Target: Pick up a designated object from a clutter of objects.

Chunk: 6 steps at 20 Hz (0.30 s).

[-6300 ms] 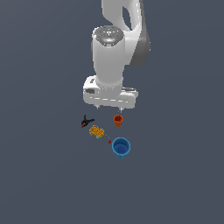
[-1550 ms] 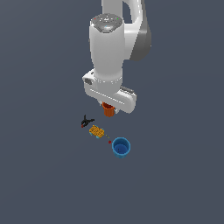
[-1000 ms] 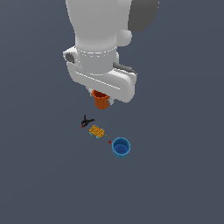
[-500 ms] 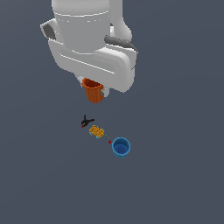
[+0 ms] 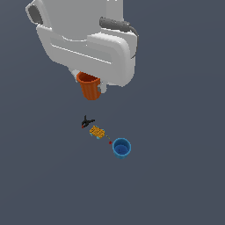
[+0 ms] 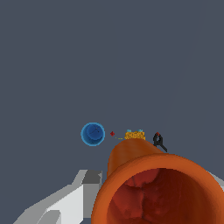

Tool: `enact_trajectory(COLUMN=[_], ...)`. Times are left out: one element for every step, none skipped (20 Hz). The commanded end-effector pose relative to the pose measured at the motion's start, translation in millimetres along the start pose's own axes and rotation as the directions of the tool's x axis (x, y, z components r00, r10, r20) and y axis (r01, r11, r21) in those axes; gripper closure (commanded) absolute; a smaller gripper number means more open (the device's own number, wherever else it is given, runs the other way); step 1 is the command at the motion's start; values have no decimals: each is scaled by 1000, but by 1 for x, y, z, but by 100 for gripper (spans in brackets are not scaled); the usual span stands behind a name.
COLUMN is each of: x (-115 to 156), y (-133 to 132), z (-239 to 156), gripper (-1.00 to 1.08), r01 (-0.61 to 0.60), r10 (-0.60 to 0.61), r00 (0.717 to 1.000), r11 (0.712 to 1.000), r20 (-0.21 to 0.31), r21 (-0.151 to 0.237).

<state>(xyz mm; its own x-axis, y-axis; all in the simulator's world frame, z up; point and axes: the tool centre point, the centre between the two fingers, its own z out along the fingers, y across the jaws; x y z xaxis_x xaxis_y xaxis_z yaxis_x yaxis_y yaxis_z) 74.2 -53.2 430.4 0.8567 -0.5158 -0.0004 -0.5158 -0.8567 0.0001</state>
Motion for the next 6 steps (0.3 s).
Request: enact_trajectory(x=[2,2,2,2,2,2], y=[0,0,0,-1,-1,-1], z=[-3,-3,-4,-3,-3,-3], gripper=[108,108,108,108,108,108], r01=[0,0,0,0,0,0], r10=[0,0,0,0,0,0], r00=[1000,1000,1000,1000,1000,1000], r11=[1000,1000,1000,1000,1000,1000], r20=[-1,-1,-1,-1,-1,-1], r21=[0,0,0,0,0,0])
